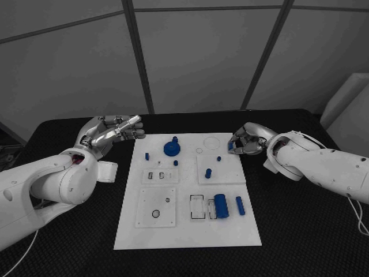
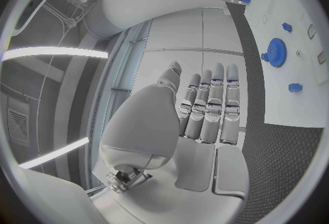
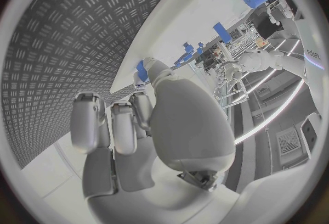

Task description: Assemble the parts on the task board

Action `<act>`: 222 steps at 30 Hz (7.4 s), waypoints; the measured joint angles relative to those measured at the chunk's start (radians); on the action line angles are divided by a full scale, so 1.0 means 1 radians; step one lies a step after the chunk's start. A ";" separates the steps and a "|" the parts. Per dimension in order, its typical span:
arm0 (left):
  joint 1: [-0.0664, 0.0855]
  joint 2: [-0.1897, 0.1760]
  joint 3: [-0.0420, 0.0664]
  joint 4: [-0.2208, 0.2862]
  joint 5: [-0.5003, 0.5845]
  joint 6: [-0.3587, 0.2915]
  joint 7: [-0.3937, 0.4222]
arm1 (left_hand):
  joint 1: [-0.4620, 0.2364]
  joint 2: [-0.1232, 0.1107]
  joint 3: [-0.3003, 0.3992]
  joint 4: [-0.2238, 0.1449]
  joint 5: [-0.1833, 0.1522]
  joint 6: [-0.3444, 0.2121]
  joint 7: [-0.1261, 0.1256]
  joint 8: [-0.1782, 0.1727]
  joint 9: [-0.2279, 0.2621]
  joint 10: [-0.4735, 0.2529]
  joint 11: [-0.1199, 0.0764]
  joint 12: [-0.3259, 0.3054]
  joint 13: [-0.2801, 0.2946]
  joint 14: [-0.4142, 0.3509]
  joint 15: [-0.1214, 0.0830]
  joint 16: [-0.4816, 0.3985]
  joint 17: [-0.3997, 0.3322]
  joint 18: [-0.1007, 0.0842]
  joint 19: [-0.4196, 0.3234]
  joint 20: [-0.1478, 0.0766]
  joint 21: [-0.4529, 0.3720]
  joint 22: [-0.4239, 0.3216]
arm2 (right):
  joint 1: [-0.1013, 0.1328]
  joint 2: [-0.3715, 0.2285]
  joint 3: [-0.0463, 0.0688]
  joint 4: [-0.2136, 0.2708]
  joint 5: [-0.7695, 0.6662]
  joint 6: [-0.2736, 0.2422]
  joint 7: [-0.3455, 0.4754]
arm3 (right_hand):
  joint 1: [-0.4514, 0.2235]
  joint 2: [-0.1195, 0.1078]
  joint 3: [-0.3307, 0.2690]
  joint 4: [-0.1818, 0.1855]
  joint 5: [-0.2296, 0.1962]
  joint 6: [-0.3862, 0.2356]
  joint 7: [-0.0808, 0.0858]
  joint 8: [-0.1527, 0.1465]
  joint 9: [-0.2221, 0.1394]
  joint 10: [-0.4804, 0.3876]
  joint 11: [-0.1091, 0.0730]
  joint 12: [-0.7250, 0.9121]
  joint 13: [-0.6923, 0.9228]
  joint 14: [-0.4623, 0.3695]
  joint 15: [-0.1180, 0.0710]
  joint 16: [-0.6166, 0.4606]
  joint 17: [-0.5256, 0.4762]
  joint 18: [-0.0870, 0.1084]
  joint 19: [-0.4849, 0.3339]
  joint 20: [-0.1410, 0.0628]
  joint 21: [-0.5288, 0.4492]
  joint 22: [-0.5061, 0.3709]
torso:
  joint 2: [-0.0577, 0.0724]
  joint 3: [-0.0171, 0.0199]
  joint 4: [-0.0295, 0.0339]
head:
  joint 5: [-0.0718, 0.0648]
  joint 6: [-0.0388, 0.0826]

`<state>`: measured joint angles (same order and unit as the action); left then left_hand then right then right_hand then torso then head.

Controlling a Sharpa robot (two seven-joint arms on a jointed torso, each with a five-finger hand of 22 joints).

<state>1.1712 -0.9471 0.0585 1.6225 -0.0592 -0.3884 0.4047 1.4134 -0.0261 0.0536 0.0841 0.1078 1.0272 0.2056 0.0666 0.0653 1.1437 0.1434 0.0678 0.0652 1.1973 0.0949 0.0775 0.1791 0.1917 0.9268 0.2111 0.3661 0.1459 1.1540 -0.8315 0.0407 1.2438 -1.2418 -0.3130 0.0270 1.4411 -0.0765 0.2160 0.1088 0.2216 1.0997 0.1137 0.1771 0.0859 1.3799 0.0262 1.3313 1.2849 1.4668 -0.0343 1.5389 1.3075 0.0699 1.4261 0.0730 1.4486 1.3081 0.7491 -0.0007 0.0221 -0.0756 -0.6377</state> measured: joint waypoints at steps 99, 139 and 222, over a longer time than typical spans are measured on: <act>-0.001 0.029 0.000 -0.038 -0.001 -0.001 -0.010 | -0.004 -0.004 0.000 0.000 0.000 0.000 0.000 0.000 0.000 -0.004 0.004 0.000 -0.001 0.000 0.000 -0.004 0.001 0.000 -0.003 0.004 0.000 0.000 | -0.007 0.317 -0.043 0.234 -0.283 0.060 -0.379 | -0.028 0.001 0.023 -0.011 0.012 -0.007 -0.007 0.000 0.000 -0.001 -0.006 -0.010 -0.011 0.000 -0.007 0.000 0.000 0.000 0.004 -0.004 0.003 -0.001 | -0.004 -0.0046 -0.0051 | 0.089 -0.041; -0.001 0.028 0.000 -0.039 -0.001 -0.001 -0.012 | -0.004 -0.004 0.000 0.000 0.000 -0.004 0.004 0.000 0.000 -0.007 0.007 0.000 -0.001 0.003 0.003 -0.004 0.002 0.000 -0.003 0.004 0.000 -0.001 | -0.008 0.323 -0.040 0.229 -0.315 0.080 -0.390 | -0.069 -0.038 0.032 -0.015 0.008 -0.081 0.024 -0.016 0.001 -0.057 0.028 -0.069 -0.070 0.000 0.008 -0.004 0.000 0.000 -0.018 0.011 -0.010 -0.022 | -0.005 -0.0048 -0.0056 | 0.088 -0.043; 0.138 0.242 -0.076 -0.246 -0.787 0.457 -0.899 | -0.259 -0.012 -0.213 0.207 -0.027 0.020 -0.161 0.400 0.386 0.193 -0.169 1.063 0.982 0.266 -0.170 1.135 0.895 -0.062 0.365 -0.178 0.908 0.877 | 0.042 -0.038 0.033 0.334 0.274 -0.233 -0.021 | 0.012 -0.068 -0.194 0.137 0.043 -0.217 0.040 0.055 -0.010 -0.162 0.047 -0.139 -0.210 0.000 0.036 -0.059 0.000 0.016 -0.099 0.034 -0.110 -0.180 | -0.047 0.0080 -0.0130 | 0.111 -0.056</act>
<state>1.3088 -0.7049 -0.0177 1.3761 -0.8464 0.0688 -0.4948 1.1541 -0.0376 -0.1590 0.2911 0.0808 1.0476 0.0445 0.4666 0.4517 1.3371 -0.0252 1.1311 1.0472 1.4636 -0.0753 1.2123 1.0741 0.1292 1.2922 0.0328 1.2738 1.0224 1.1961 -0.8700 0.0736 1.5775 -0.9674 -0.5465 0.0056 1.4530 -0.1443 0.0216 0.2453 0.2647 0.8823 0.1540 0.2324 0.0762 1.2181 0.0733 1.1924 1.0749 1.4667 0.0019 1.4798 1.3078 0.0858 1.3274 0.1070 1.3383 1.1283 0.7017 0.0073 0.0091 0.0350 -0.6941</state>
